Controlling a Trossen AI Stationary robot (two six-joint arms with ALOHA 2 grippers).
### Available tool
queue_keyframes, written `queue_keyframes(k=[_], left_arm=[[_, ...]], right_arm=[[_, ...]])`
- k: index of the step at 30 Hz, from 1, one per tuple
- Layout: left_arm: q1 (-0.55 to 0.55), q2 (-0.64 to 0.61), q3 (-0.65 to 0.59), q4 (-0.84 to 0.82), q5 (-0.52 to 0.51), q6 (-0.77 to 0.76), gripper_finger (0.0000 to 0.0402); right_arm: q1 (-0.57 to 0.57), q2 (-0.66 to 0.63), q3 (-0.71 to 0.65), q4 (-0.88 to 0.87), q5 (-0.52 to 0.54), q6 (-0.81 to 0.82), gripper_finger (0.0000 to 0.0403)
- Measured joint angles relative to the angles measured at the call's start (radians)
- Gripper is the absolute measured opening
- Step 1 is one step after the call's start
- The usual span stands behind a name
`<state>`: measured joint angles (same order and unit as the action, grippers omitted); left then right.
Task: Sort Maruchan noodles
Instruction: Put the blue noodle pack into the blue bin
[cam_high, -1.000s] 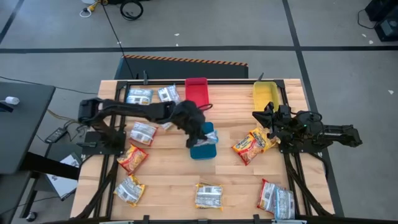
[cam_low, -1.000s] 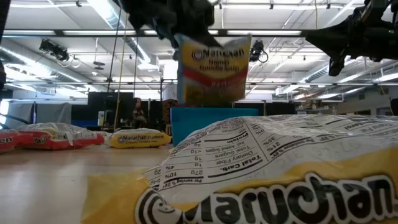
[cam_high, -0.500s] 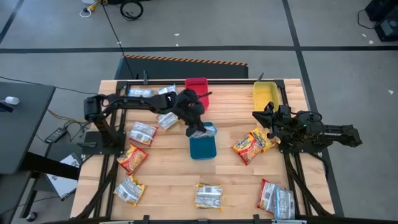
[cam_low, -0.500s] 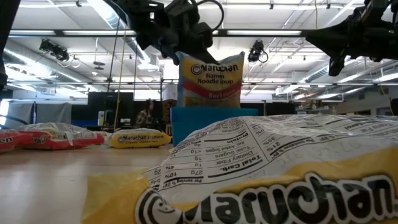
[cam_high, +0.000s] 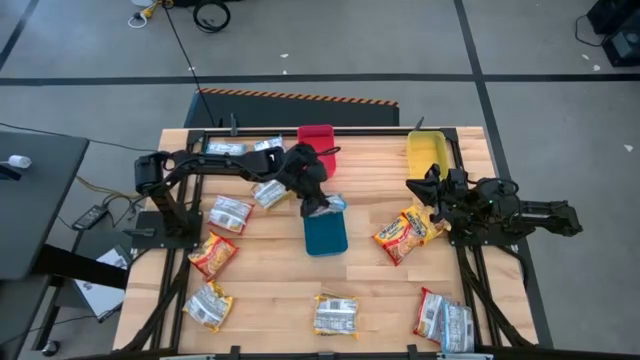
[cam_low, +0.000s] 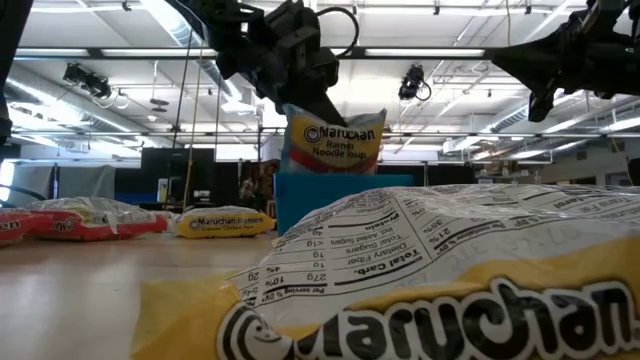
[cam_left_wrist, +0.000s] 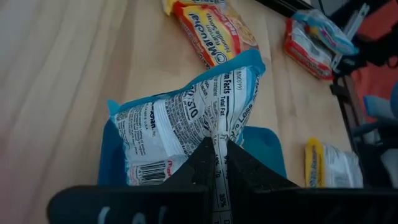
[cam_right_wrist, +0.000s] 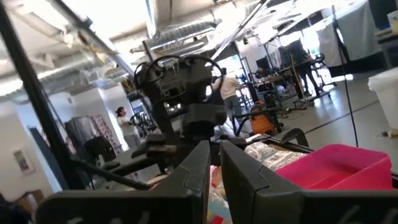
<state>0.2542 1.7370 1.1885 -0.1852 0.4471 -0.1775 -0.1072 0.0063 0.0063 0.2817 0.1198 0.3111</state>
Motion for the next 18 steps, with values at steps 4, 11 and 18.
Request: queue_keyframes(k=[4, 11, 18], left_arm=[[0.006, 0.02, 0.001, -0.002, -0.007, -0.044, 0.002], [0.007, 0.101, 0.001, 0.039, 0.027, -0.097, 0.002], [0.007, 0.167, 0.001, 0.146, 0.078, -0.11, 0.002]], right_arm=[[-0.002, 0.0, 0.0, 0.055, 0.071, -0.104, 0.0045], [0.036, 0.134, 0.008, 0.075, 0.057, -0.128, 0.0046], [0.149, 0.517, 0.171, 0.079, 0.15, -0.242, 0.0071]])
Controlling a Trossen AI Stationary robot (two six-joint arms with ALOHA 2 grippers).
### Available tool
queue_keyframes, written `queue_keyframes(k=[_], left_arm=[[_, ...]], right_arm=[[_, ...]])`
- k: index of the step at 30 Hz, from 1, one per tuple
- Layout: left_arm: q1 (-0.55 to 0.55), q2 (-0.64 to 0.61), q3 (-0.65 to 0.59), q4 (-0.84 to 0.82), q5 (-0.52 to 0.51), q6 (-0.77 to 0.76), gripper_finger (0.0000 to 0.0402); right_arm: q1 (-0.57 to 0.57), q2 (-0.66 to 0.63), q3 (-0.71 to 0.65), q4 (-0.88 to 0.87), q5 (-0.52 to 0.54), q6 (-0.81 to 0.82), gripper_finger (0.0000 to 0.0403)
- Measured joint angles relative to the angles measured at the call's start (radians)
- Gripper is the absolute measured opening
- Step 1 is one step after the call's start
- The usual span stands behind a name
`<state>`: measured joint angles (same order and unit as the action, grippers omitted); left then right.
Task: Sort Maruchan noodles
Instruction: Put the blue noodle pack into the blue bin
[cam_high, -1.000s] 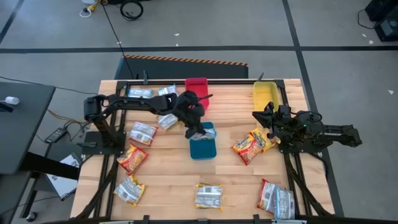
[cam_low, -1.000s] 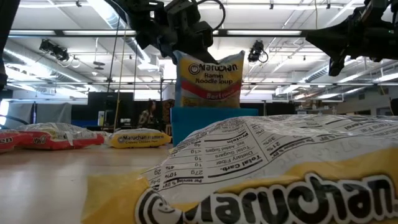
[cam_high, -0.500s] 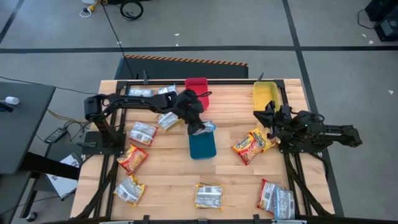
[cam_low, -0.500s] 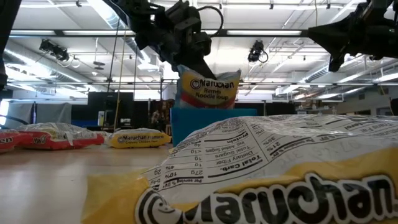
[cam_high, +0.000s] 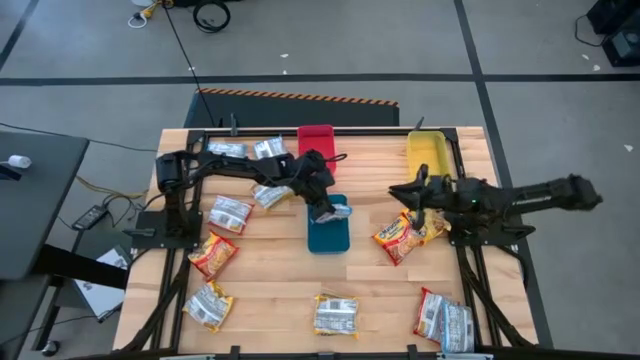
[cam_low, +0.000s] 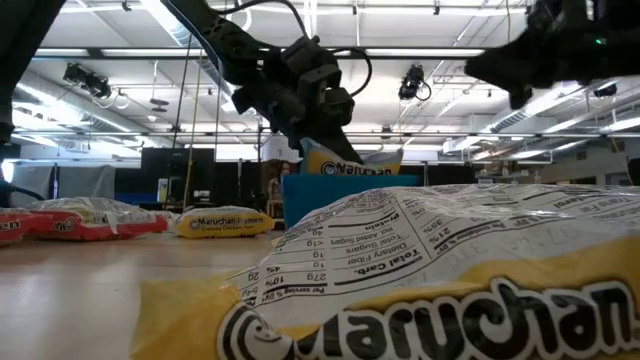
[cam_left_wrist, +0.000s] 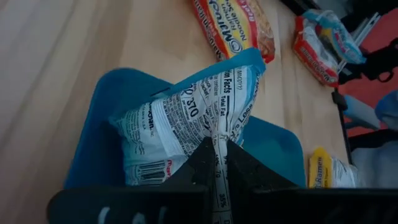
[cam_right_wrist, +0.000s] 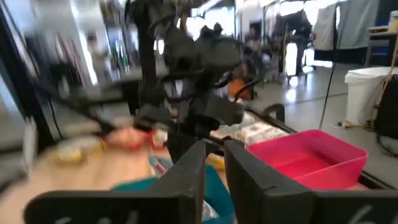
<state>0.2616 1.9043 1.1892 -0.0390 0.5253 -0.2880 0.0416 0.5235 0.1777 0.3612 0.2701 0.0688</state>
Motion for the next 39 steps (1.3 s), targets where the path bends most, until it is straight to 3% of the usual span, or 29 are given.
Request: queue_keyframes(k=[12, 17, 22, 27, 32, 35, 39], left_arm=[[0.007, 0.012, 0.0, 0.042, -0.031, 0.011, 0.002], [0.006, 0.012, 0.0, 0.042, -0.027, 0.011, 0.002], [0.003, 0.012, 0.0, 0.042, -0.023, 0.011, 0.0021], [0.003, 0.012, 0.0, 0.043, 0.0, 0.005, 0.0022], [0.003, 0.012, 0.0, 0.049, 0.0, -0.013, 0.0046], [0.003, 0.011, 0.0, 0.056, 0.0, -0.008, 0.007], [0.003, 0.002, 0.014, 0.048, 0.036, -0.007, 0.0107]], right_arm=[[0.075, 0.755, 0.461, -0.258, 0.105, -0.23, 0.0222], [0.073, 0.94, 0.603, -0.383, 0.143, -0.278, 0.0288], [0.061, 1.054, 0.675, -0.416, 0.132, -0.301, 0.0321], [0.05, 1.116, 0.688, -0.421, 0.129, -0.288, 0.032], [0.041, 1.127, 0.689, -0.414, 0.126, -0.234, 0.0295], [0.038, 1.127, 0.689, -0.41, 0.124, -0.198, 0.0259], [0.024, 1.127, 0.689, -0.417, 0.115, -0.129, 0.0183]])
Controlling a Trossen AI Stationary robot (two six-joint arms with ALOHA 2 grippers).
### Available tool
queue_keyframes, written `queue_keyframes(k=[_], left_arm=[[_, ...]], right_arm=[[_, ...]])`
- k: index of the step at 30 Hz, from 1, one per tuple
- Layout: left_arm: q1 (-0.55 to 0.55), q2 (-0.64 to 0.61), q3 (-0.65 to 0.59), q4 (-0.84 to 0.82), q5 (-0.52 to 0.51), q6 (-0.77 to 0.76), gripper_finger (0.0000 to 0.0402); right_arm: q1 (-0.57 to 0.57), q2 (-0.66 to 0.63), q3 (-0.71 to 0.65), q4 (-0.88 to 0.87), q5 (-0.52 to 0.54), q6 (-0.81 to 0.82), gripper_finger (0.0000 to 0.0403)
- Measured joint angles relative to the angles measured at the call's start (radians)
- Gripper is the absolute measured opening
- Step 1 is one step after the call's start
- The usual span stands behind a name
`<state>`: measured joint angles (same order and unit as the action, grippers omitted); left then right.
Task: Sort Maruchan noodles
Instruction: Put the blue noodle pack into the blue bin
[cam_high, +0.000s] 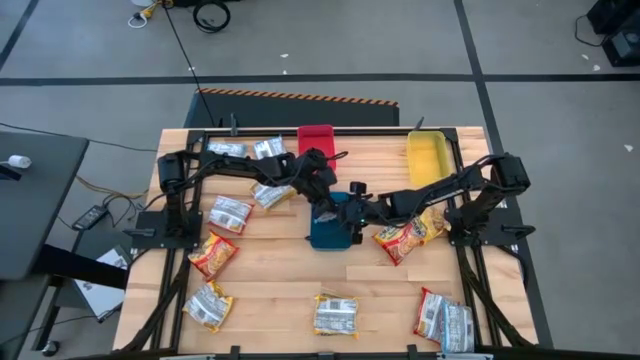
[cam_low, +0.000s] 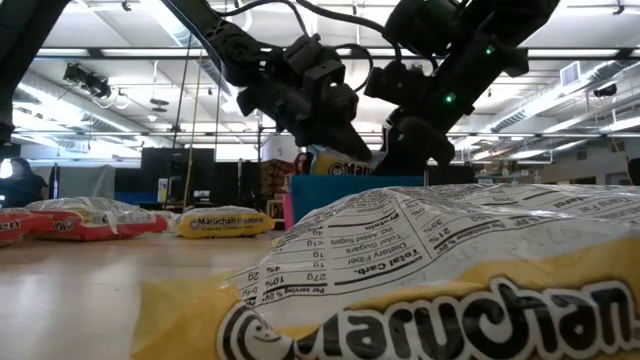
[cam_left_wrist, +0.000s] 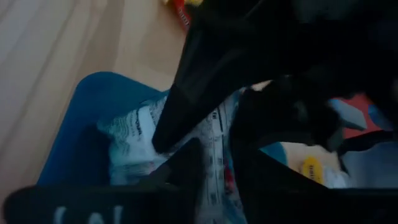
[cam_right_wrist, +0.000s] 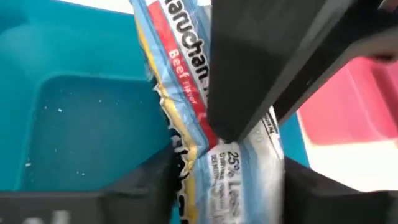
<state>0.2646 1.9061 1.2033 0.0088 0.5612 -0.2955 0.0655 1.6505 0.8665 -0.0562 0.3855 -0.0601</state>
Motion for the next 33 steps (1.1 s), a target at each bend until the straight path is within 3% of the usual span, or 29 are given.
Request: queue_keyframes(k=[5, 7, 13, 18, 21, 26, 33], left_arm=[[-0.006, -0.13, 0.002, -0.07, 0.033, 0.02, 0.0138], [-0.028, -0.197, 0.002, -0.128, -0.019, 0.061, 0.014], [-0.162, -0.37, 0.003, -0.278, -0.411, 0.191, 0.0141], [-0.301, -0.388, 0.001, -0.37, -0.719, 0.229, 0.0141], [-0.366, -0.381, -0.002, -0.437, -0.855, 0.194, 0.0141], [-0.434, -0.369, -0.002, -0.535, -0.997, 0.058, 0.0141], [-0.502, -0.368, -0.059, -0.598, -1.062, -0.101, 0.0141]], right_arm=[[-0.027, -0.009, 0.001, -0.001, -0.059, 0.118, 0.009], [-0.044, -0.023, 0.001, -0.001, -0.101, 0.182, 0.0075], [-0.128, -0.046, 0.048, -0.076, -0.238, 0.298, 0.0082], [-0.195, -0.03, 0.111, -0.206, -0.346, 0.223, 0.0084], [-0.198, -0.015, 0.172, -0.302, -0.347, 0.164, 0.0084], [-0.19, 0.011, 0.241, -0.377, -0.327, 0.107, 0.0085], [-0.216, 0.067, 0.248, -0.373, -0.33, 0.176, 0.0095]])
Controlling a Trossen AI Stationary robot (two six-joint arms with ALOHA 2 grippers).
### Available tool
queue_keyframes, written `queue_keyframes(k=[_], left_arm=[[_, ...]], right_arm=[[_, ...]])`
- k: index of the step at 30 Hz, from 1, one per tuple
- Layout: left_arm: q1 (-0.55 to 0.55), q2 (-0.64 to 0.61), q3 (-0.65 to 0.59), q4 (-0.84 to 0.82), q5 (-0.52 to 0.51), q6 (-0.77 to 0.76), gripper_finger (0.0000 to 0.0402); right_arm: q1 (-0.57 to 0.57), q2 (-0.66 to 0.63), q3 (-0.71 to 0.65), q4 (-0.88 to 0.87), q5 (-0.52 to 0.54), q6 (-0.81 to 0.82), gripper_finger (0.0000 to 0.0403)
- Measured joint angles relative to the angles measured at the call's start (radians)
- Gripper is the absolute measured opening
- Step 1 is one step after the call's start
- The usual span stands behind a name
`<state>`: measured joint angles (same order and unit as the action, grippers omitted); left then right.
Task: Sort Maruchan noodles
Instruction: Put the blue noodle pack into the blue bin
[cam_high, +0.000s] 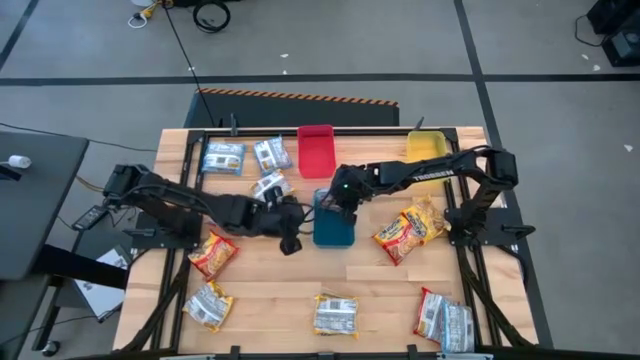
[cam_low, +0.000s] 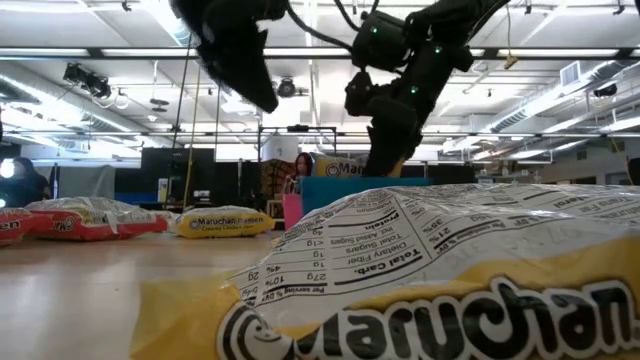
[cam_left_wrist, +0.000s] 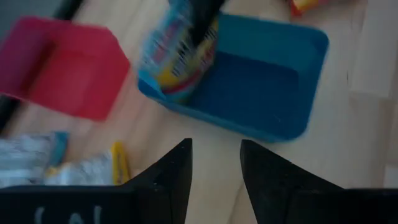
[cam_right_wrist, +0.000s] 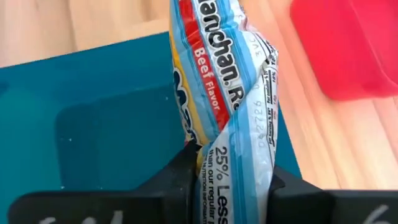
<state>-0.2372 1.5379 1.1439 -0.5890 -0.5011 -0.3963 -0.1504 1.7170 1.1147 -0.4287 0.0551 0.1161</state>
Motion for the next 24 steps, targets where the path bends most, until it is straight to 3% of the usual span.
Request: queue_keyframes(k=[8, 13, 19, 24], left_arm=[[-0.025, -0.002, -0.174, 0.268, 0.04, -0.062, 0.0141], [-0.025, 0.001, -0.242, 0.457, 0.089, 0.053, 0.0141], [-0.02, 0.003, -0.284, 0.638, 0.106, 0.181, 0.0141], [0.002, 0.027, -0.289, 0.754, 0.099, 0.25, 0.0141]], right_arm=[[-0.009, 0.0, -0.004, 0.041, 0.008, 0.022, 0.0159], [-0.017, -0.017, -0.004, 0.05, 0.094, -0.007, 0.0195], [-0.017, -0.017, -0.004, 0.071, 0.21, -0.115, 0.0203], [-0.012, -0.017, -0.004, 0.155, 0.202, -0.152, 0.0202]])
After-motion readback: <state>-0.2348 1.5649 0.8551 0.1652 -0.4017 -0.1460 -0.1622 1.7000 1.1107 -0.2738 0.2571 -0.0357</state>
